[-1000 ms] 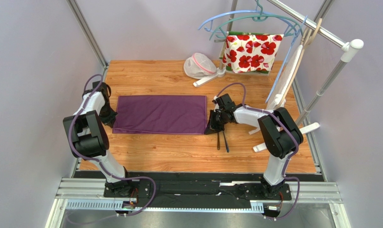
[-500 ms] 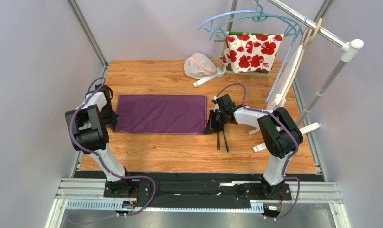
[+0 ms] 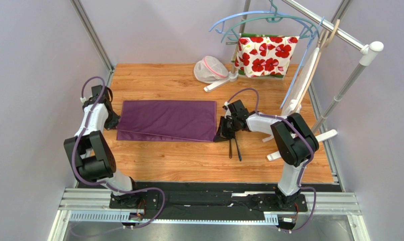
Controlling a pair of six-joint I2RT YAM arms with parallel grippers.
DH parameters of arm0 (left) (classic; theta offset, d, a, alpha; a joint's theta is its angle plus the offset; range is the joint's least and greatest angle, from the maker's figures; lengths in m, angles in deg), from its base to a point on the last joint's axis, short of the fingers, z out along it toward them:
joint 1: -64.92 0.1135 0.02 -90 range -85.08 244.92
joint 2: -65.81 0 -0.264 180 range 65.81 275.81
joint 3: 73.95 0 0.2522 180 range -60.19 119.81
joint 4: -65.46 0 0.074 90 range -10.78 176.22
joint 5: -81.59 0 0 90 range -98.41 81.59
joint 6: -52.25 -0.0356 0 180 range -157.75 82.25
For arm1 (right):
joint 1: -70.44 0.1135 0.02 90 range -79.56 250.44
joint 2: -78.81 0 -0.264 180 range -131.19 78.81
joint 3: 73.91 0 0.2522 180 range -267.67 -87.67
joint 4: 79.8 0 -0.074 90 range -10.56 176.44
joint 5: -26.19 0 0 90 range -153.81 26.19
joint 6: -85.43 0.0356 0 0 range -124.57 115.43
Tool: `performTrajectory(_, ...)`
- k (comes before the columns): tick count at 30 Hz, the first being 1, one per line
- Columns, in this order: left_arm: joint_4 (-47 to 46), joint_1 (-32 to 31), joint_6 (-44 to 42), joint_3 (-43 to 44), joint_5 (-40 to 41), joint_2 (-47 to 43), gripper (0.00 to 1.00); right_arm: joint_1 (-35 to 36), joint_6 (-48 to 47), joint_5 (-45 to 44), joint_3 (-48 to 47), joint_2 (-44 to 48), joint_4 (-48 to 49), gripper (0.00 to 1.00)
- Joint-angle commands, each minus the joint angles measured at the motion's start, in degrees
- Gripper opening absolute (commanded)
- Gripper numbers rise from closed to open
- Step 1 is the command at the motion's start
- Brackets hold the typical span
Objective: Fold the napkin into a case and place the utensils inside
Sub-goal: Fold and flatten the napkin at the center of the board.
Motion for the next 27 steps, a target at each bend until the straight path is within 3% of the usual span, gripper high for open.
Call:
performTrajectory(1, -3.9, 0.3, -1.8, 2.8, 0.1, 0.6, 0.00, 0.1, -0.5, -1.4, 1.1, -2.2, 0.5, 0.00)
performTrajectory(12, 0.8, 0.3, -0.1, 3.4, 4.6, 10.8, 0.00, 0.1, -0.5, -0.8, 1.2, -1.9, 0.7, 0.00)
performTrajectory(26, 5.6, 0.3, 1.9, 5.1, 9.9, 13.1, 0.00, 0.1, -0.4, -0.2, 1.1, -2.3, 1.2, 0.00)
performTrajectory(27, 6.2, 0.3, 2.7, 5.8, 10.3, 12.5, 0.07, 0.0, -0.4, -0.2, 1.1, -2.5, 1.2, 0.00)
